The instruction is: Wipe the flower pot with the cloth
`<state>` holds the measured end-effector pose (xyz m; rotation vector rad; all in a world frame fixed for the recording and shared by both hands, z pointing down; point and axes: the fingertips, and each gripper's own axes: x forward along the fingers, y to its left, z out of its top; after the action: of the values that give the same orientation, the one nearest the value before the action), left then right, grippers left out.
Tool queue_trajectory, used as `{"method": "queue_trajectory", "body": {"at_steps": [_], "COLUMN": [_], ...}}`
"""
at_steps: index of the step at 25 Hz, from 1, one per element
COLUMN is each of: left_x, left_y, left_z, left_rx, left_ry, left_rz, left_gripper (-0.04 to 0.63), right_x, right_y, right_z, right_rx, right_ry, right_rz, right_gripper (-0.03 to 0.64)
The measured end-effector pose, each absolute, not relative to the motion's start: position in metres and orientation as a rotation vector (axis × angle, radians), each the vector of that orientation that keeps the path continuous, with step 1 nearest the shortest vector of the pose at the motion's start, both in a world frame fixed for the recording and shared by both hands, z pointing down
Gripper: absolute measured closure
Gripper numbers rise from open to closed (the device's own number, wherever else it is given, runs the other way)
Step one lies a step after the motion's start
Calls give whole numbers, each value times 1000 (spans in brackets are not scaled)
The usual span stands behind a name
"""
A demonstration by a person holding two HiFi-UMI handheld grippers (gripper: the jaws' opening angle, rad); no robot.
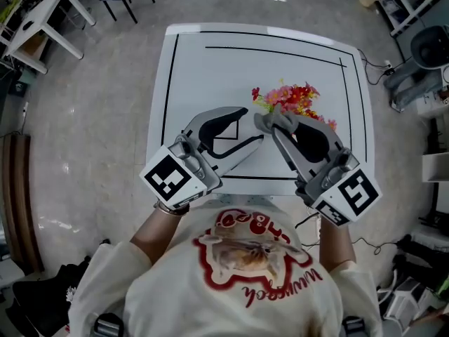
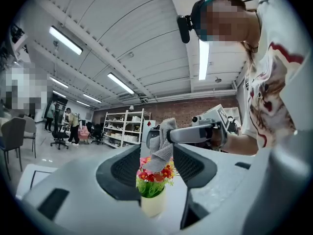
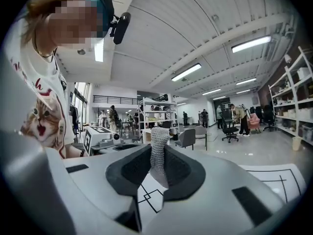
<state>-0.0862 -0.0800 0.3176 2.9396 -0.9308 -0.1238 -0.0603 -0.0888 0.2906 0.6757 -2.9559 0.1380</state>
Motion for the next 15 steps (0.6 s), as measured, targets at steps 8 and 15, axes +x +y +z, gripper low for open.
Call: {"method": "queue_trajectory", "body": {"at_steps": [8,15], "left_x": [-51,-28], "left_y": [-91,-108], "left_z": [300,287], "left_rx": [3122,3179], "left_ry": [-937,-1069], "left_rz": [68,116], "left_gripper": [365,365], "right_x": [-50,-37], "right_y": [-93,-105], "right_z": [266,260], "right_rx": [514,439], "right_ry": [-2938,-2924], "right_rz": [71,46], "right_gripper": [554,554]}}
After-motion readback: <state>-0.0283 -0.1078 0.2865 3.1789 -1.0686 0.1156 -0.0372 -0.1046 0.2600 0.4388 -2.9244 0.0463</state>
